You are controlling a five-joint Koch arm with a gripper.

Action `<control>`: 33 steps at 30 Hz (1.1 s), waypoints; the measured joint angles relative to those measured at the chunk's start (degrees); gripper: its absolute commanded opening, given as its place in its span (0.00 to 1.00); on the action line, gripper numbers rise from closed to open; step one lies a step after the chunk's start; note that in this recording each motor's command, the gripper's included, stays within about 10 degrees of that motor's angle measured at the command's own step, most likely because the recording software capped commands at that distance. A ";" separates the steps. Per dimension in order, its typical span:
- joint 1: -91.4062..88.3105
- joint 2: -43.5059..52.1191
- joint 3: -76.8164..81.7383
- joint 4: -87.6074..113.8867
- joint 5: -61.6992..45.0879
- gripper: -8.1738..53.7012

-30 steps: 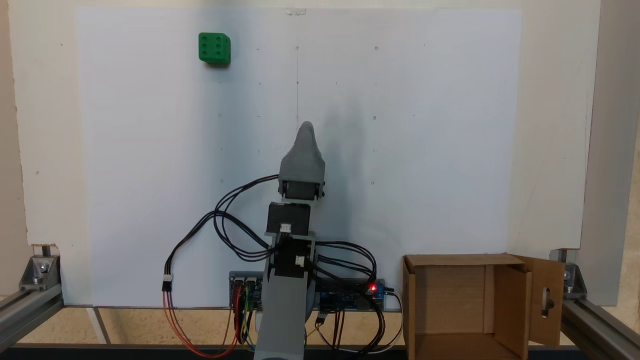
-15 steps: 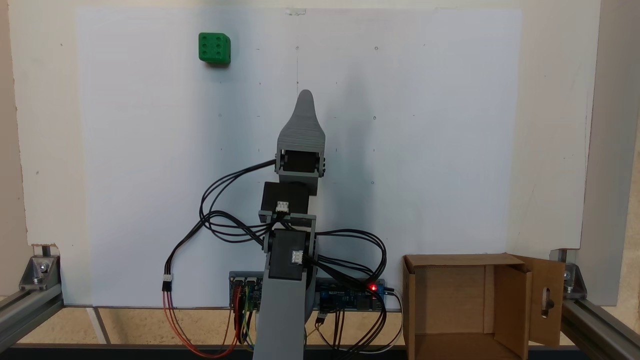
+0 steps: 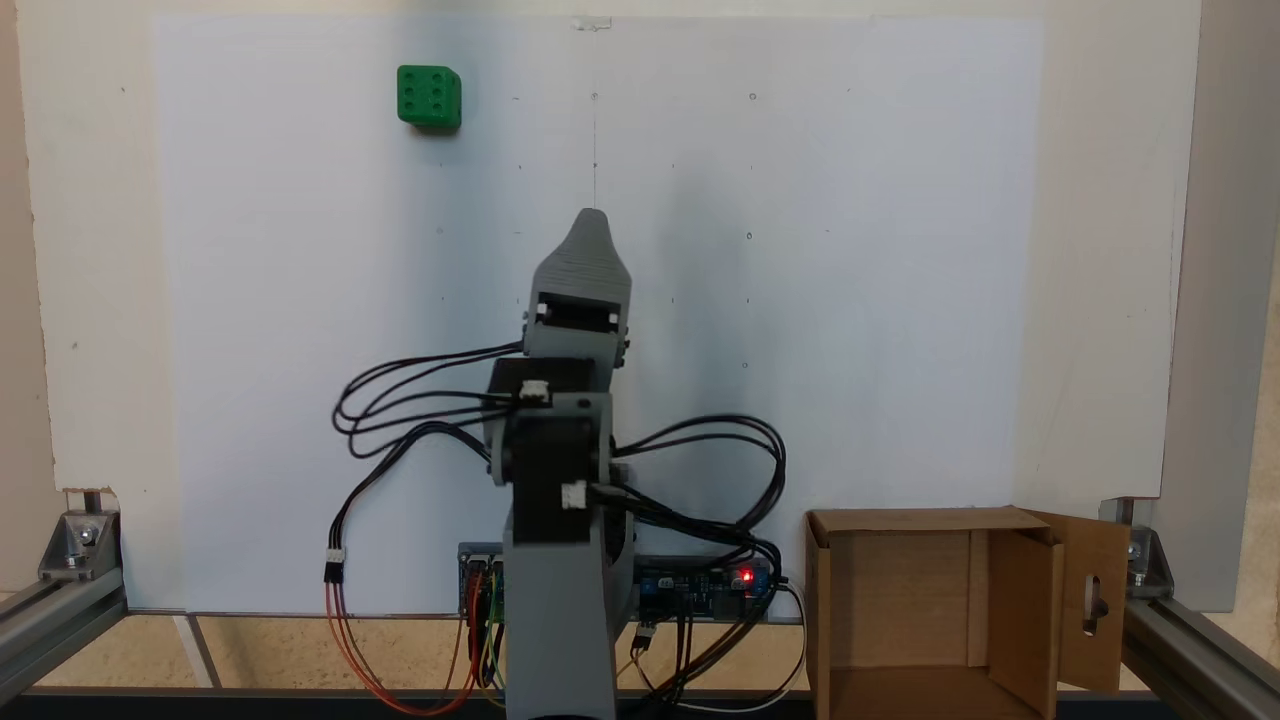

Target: Grasp a green dice and put it in the bin.

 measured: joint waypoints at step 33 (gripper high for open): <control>-16.88 -48.87 -58.01 17.40 13.01 0.85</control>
